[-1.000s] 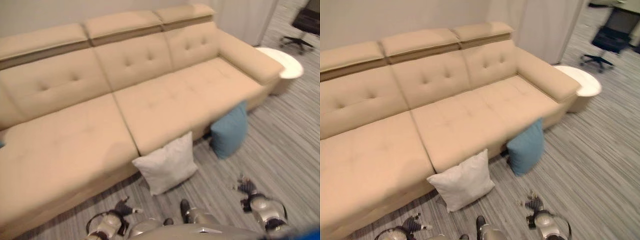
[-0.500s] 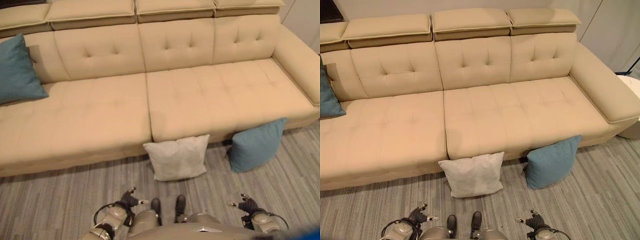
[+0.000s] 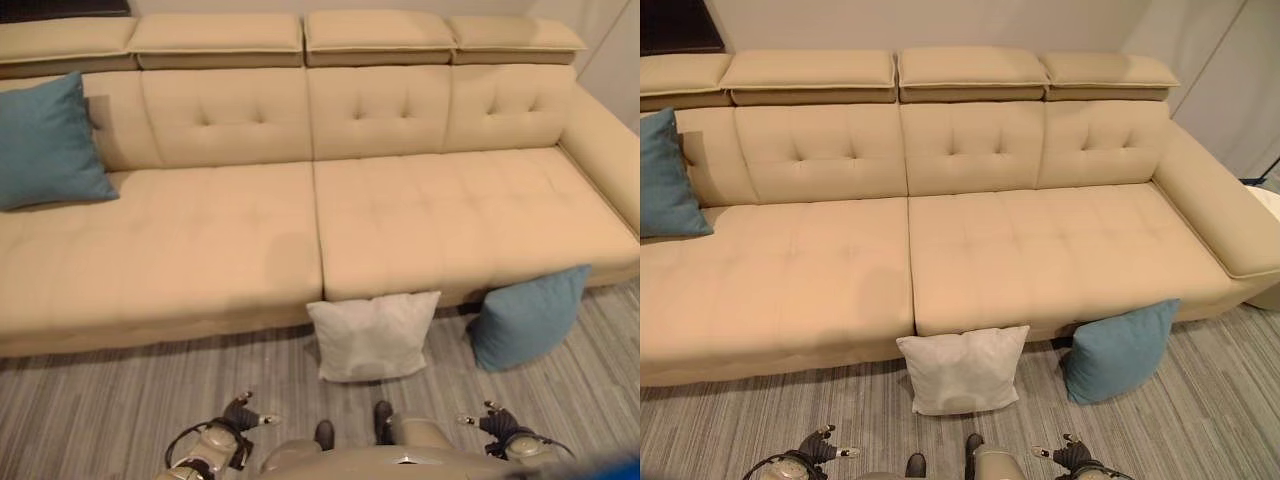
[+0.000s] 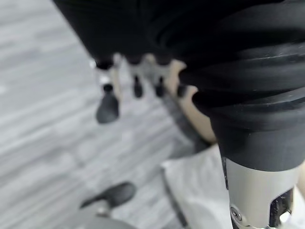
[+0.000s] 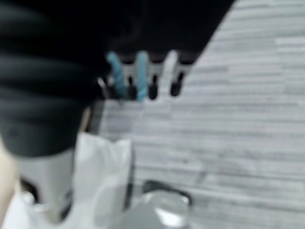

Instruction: Pick up all the scattered cushions and arrange them neatly on the sofa.

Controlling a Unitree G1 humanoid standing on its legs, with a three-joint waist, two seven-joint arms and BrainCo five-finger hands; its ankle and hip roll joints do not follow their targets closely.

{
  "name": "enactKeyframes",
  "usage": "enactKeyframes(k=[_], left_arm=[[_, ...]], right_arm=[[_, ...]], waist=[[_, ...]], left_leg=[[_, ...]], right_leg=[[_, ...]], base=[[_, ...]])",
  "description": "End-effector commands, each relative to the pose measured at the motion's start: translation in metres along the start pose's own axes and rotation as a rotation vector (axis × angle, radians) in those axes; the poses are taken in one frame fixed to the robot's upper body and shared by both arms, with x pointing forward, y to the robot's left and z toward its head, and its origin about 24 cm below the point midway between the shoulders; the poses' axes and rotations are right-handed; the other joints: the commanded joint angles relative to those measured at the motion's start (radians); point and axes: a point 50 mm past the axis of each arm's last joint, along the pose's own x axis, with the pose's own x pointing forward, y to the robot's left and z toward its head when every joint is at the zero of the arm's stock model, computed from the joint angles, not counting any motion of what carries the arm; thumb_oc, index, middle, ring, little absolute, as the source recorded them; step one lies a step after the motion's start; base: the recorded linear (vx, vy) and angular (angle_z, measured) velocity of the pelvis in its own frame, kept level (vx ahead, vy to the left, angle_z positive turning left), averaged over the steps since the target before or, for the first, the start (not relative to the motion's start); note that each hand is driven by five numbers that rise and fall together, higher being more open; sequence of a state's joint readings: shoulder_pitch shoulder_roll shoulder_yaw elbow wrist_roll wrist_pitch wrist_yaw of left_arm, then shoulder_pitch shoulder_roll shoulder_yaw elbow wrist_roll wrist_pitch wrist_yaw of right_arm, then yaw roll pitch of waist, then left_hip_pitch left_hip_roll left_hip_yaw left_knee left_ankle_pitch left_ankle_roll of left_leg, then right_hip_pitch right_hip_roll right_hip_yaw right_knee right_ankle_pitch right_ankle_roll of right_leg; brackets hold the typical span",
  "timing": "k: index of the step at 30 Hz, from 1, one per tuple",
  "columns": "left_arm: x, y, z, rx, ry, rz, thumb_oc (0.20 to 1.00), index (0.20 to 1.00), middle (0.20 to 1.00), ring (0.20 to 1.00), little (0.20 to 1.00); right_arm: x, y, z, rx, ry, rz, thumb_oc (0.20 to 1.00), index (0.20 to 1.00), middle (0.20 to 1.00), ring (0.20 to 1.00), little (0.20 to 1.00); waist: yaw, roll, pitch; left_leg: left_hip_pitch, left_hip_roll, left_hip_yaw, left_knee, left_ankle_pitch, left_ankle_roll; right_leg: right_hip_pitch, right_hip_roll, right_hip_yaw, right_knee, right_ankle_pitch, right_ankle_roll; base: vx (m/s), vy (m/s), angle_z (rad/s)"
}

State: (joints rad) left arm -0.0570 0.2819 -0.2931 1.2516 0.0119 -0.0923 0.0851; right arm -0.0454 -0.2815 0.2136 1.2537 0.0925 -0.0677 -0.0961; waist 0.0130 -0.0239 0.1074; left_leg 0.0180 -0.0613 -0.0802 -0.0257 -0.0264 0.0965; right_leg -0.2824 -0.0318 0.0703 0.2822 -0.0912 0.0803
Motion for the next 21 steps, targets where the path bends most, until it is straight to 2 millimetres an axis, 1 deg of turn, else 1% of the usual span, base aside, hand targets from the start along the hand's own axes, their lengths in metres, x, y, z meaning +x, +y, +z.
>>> enactKeyframes(k=[1,3,5,6,7,9,10,11,12,13,14,15,17,18,19,20,21], left_arm=[[0.001,0.007,0.004,-0.027,-0.013,0.028,1.0,1.0,1.0,1.0,1.0],[0.001,0.007,0.001,-0.038,-0.005,0.028,1.0,1.0,1.0,1.0,1.0],[0.001,0.007,0.0,-0.044,-0.003,0.03,1.0,1.0,1.0,1.0,1.0],[0.001,0.006,0.0,-0.046,-0.005,0.028,1.0,1.0,1.0,1.0,1.0],[0.001,0.006,0.0,-0.046,-0.005,0.028,1.0,1.0,1.0,1.0,1.0],[0.001,0.006,0.004,-0.043,-0.016,0.024,1.0,1.0,1.0,1.0,1.0],[0.003,0.005,0.013,-0.03,-0.043,0.017,1.0,1.0,1.0,1.0,1.0],[0.003,0.005,0.013,-0.03,-0.043,0.017,1.0,1.0,1.0,1.0,1.0],[0.003,0.004,0.017,-0.025,-0.055,0.014,1.0,1.0,1.0,1.0,1.0],[0.004,0.005,0.023,-0.021,-0.073,0.015,1.0,1.0,1.0,1.0,1.0],[0.004,0.003,0.026,-0.023,-0.082,0.012,1.0,1.0,1.0,1.0,1.0],[0.004,0.003,0.027,-0.023,-0.082,0.012,1.0,1.0,1.0,1.0,1.0],[0.004,0.001,0.028,-0.026,-0.087,0.006,1.0,1.0,1.0,1.0,1.0],[0.004,-0.001,0.027,-0.024,-0.087,-0.001,1.0,1.0,1.0,1.0,1.0],[0.004,-0.001,0.027,-0.024,-0.087,-0.002,1.0,1.0,1.0,1.0,1.0],[0.003,-0.002,0.02,-0.025,-0.066,-0.004,1.0,1.0,1.0,1.0,1.0],[0.003,-0.002,0.02,-0.025,-0.066,-0.004,1.0,1.0,1.0,1.0,1.0]], right_arm=[[0.001,-0.012,0.002,-0.048,-0.011,-0.031,1.0,1.0,1.0,1.0,1.0],[0.001,-0.014,0.002,-0.067,-0.01,-0.032,1.0,1.0,1.0,1.0,1.0],[0.001,-0.013,0.005,-0.082,-0.018,-0.029,1.0,1.0,1.0,1.0,1.0],[0.002,-0.013,0.008,-0.081,-0.033,-0.029,1.0,1.0,1.0,1.0,1.0],[0.002,-0.013,0.008,-0.081,-0.033,-0.029,1.0,1.0,1.0,1.0,1.0],[0.002,-0.014,0.01,-0.07,-0.045,-0.031,1.0,1.0,1.0,1.0,1.0],[0.002,-0.017,0.011,-0.047,-0.054,-0.043,1.0,1.0,1.0,1.0,1.0],[0.002,-0.017,0.011,-0.047,-0.054,-0.043,1.0,1.0,1.0,1.0,1.0],[0.002,-0.019,0.011,-0.041,-0.054,-0.05,1.0,1.0,1.0,1.0,1.0],[0.002,-0.022,0.016,-0.026,-0.069,-0.063,1.0,1.0,1.0,1.0,1.0],[0.002,-0.025,0.016,-0.023,-0.066,-0.071,1.0,1.0,1.0,1.0,1.0],[0.002,-0.025,0.016,-0.023,-0.066,-0.071,1.0,1.0,1.0,1.0,1.0],[0.002,-0.026,0.016,-0.029,-0.063,-0.072,1.0,1.0,1.0,1.0,1.0],[0.002,-0.027,0.015,-0.04,-0.06,-0.074,1.0,1.0,1.0,1.0,1.0],[0.002,-0.028,0.015,-0.04,-0.059,-0.075,1.0,1.0,1.0,1.0,1.0],[0.002,-0.028,0.012,-0.055,-0.048,-0.072,1.0,1.0,1.0,1.0,1.0],[0.002,-0.028,0.011,-0.055,-0.048,-0.072,1.0,1.0,1.0,1.0,1.0]], waist=[[0.016,-0.014,-0.01],[0.025,-0.018,-0.025],[0.035,-0.022,-0.04],[0.036,-0.028,-0.044],[0.035,-0.027,-0.043],[0.031,-0.037,-0.043],[0.017,-0.051,-0.035],[0.016,-0.05,-0.035],[0.012,-0.055,-0.029],[0.006,-0.063,-0.012],[0.005,-0.062,-0.002],[0.005,-0.062,-0.002],[0.009,-0.059,0.003],[0.015,-0.047,0.001],[0.017,-0.047,0.002],[0.015,-0.04,-0.005],[0.016,-0.041,-0.005]], left_leg=[[-0.034,-0.044,-0.064,0.078,-0.072,-0.048],[-0.03,-0.04,-0.065,0.074,-0.074,-0.054],[-0.021,-0.025,-0.066,0.068,-0.076,-0.066],[-0.016,-0.01,-0.071,0.067,-0.077,-0.084],[-0.015,-0.01,-0.071,0.066,-0.077,-0.084],[-0.027,0.007,-0.076,0.085,-0.083,-0.108],[-0.067,0.028,-0.044,0.153,-0.089,-0.135],[-0.069,0.028,-0.045,0.157,-0.091,-0.135],[-0.089,0.037,-0.02,0.198,-0.089,-0.141],[-0.136,0.049,0.01,0.285,-0.072,-0.15],[-0.167,0.059,0.035,0.331,-0.075,-0.145],[-0.168,0.059,0.035,0.333,-0.076,-0.145],[-0.191,0.053,0.047,0.286,-0.078,-0.136],[-0.2,0.049,0.045,0.231,-0.058,-0.129],[-0.197,0.049,0.046,0.228,-0.057,-0.129],[-0.186,0.045,0.035,0.204,-0.048,-0.125],[-0.185,0.045,0.036,0.203,-0.048,-0.125]], right_leg=[[0.098,-0.023,-0.032,-0.136,0.117,0.03],[0.116,-0.029,-0.054,-0.162,0.121,0.028],[0.14,-0.024,-0.069,-0.183,0.117,0.022],[0.159,-0.02,-0.084,-0.197,0.11,0.015],[0.16,-0.02,-0.085,-0.198,0.11,0.015],[0.181,-0.016,-0.105,-0.216,0.099,0.003],[0.208,-0.017,-0.127,-0.246,0.092,-0.012],[0.208,-0.017,-0.128,-0.246,0.092,-0.012],[0.219,-0.02,-0.135,-0.255,0.09,-0.017],[0.229,-0.022,-0.143,-0.26,0.09,-0.027],[0.243,-0.021,-0.149,-0.261,0.077,-0.039],[0.243,-0.021,-0.149,-0.261,0.077,-0.039],[0.244,-0.015,-0.15,-0.252,0.063,-0.041],[0.242,-0.002,-0.145,-0.242,0.05,-0.036],[0.243,-0.002,-0.144,-0.242,0.05,-0.036],[0.239,0.005,-0.129,-0.226,0.044,-0.034],[0.239,0.005,-0.127,-0.225,0.043,-0.034]], base=[[0.1,-0.104,0.48],[0.09,-0.105,0.14],[0.13,-0.205,0.04],[0.1,-0.185,0.09],[0.07,-0.209,0.11],[0.03,-0.224,0.23],[0.02,-0.225,0.56],[0.02,-0.219,0.78],[-0.02,-0.134,0.63],[0.0,-0.176,0.47],[-0.01,-0.117,0.32],[0.03,-0.056,0.29],[0.07,-0.005,0.14],[0.08,0.018,0.05],[0.12,0.073,0.02],[0.07,0.055,-0.09],[0.14,0.125,-0.21]])
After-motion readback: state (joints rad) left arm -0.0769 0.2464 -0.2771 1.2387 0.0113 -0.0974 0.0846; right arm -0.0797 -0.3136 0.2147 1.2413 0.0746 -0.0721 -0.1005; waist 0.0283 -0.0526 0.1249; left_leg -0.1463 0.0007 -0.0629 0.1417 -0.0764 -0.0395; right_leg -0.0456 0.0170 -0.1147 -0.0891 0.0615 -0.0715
